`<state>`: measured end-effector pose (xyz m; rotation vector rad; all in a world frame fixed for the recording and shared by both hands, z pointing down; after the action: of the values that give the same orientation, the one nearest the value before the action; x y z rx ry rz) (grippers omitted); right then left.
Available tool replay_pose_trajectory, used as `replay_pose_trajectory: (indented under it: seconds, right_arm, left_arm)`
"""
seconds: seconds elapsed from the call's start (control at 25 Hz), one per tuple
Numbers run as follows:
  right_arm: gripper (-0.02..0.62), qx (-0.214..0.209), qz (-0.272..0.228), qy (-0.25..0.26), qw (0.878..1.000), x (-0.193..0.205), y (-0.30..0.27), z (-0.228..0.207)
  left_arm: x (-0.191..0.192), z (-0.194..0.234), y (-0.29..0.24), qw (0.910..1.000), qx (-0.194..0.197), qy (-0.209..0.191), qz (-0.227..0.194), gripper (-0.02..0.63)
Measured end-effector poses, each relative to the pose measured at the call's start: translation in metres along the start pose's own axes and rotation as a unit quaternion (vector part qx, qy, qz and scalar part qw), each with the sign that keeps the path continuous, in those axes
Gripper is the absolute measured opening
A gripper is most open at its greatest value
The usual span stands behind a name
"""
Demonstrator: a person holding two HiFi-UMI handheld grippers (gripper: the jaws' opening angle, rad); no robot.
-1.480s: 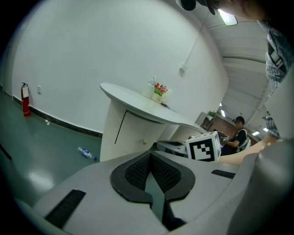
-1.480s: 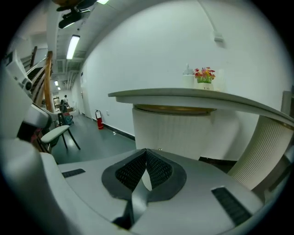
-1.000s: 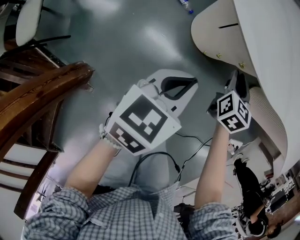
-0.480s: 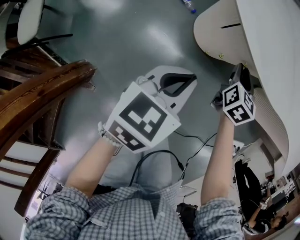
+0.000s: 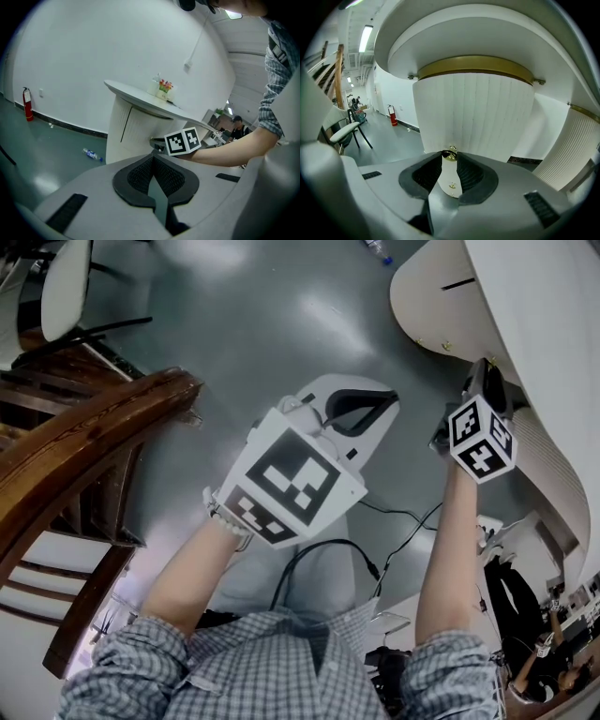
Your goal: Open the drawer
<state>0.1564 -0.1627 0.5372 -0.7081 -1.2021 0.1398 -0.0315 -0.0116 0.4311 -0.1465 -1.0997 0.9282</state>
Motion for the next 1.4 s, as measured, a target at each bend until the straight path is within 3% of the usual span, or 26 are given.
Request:
replay_pose_trajectory:
  seconds: [0.68, 1.4]
  right_arm:
    - [0.095, -0.018, 0.029, -0.012, 0.999, 0.037, 0.051, 0.02]
    - [0.095, -0.04, 0.062, -0.02, 0.997, 0.073, 0.113, 0.054]
  left_arm:
    - [0.001, -0.024, -0.005, 0.9995, 0.011, -0.024, 0.019, 0.0]
    - [0.007, -0.054, -0.009, 0.9969, 0.049, -0.045, 0.043, 0.0]
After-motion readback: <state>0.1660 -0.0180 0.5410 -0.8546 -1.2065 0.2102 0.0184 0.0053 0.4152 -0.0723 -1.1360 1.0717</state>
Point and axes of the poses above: the fingertips, and each gripper's own axes: y backward along the fingers, z to its left, x out of its underside, the point moved 7 cm from there along y, backward along the fingers, and after that the axes turned 9 degrees about y, right-handed, at the moved point
